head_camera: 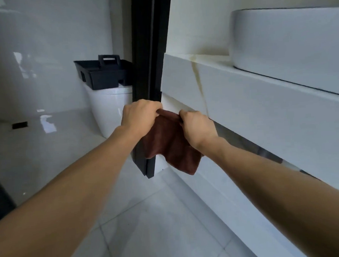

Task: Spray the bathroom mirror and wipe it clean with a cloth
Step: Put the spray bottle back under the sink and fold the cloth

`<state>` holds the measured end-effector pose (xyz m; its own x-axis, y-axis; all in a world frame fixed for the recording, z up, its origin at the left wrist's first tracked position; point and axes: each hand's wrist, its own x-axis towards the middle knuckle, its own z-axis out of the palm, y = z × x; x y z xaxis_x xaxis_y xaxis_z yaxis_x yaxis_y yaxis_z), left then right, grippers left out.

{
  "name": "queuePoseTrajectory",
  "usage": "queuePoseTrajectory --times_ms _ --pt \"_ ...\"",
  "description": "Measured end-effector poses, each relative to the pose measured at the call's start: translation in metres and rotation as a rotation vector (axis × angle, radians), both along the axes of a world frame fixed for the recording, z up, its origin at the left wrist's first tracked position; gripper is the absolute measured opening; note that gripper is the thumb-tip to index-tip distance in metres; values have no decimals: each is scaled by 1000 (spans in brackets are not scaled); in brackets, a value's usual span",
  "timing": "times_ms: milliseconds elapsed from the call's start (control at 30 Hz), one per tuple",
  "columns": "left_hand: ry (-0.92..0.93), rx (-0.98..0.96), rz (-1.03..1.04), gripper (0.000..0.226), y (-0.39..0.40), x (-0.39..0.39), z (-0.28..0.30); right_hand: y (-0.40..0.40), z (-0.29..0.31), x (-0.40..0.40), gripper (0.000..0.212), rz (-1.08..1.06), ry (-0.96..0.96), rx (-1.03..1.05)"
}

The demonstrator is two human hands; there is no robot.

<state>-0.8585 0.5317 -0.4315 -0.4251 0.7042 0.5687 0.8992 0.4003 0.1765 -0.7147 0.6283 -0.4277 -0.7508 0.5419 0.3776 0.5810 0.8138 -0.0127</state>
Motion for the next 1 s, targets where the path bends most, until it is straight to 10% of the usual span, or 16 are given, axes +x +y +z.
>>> queuePoseTrajectory --times_ms 1000 --pt "135 -25 -348 24 185 51 -145 118 -147 89 15 -373 84 -165"
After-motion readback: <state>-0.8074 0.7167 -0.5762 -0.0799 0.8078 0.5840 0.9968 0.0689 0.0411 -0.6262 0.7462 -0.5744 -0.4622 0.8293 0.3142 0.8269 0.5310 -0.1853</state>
